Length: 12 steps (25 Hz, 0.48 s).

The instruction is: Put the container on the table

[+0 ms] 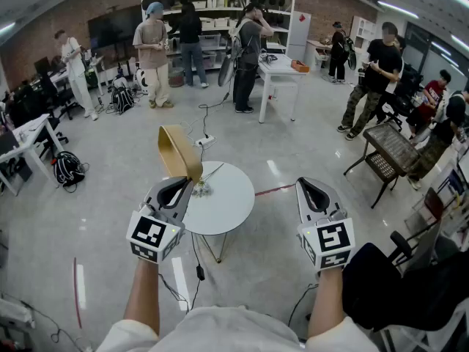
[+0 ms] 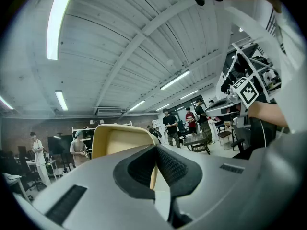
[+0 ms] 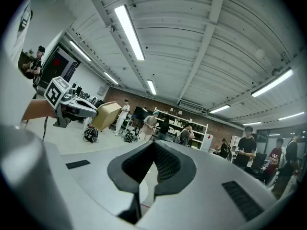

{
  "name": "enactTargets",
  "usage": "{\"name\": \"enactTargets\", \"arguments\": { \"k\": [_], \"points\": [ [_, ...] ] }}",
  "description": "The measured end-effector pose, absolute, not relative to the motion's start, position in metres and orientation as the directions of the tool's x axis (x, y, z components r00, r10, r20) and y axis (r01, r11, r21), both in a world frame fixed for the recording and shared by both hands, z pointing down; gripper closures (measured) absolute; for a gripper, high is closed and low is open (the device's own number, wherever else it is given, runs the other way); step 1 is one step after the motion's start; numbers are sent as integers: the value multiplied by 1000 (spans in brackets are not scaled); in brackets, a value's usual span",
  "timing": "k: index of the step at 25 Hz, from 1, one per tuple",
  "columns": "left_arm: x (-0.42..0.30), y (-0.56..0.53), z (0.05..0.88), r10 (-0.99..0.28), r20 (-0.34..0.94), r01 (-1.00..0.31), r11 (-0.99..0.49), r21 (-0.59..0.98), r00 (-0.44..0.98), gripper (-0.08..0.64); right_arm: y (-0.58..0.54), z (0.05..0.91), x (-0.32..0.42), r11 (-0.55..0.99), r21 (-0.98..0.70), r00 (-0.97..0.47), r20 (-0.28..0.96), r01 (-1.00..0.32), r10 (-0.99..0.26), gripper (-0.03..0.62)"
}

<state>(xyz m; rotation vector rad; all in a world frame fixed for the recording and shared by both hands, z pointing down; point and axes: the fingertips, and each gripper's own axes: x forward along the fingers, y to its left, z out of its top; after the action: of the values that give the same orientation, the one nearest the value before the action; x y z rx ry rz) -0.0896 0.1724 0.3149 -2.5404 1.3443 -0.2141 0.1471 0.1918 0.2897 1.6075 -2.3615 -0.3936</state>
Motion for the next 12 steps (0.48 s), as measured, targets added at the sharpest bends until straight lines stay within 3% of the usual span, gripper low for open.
{"name": "enactTargets", "arguments": {
  "k": [12],
  "points": [
    [-83,144,338,-827,52,-790,-551,-268,559,537,157,325,146,452,311,-442,106,-836,-891,578]
  ]
}}
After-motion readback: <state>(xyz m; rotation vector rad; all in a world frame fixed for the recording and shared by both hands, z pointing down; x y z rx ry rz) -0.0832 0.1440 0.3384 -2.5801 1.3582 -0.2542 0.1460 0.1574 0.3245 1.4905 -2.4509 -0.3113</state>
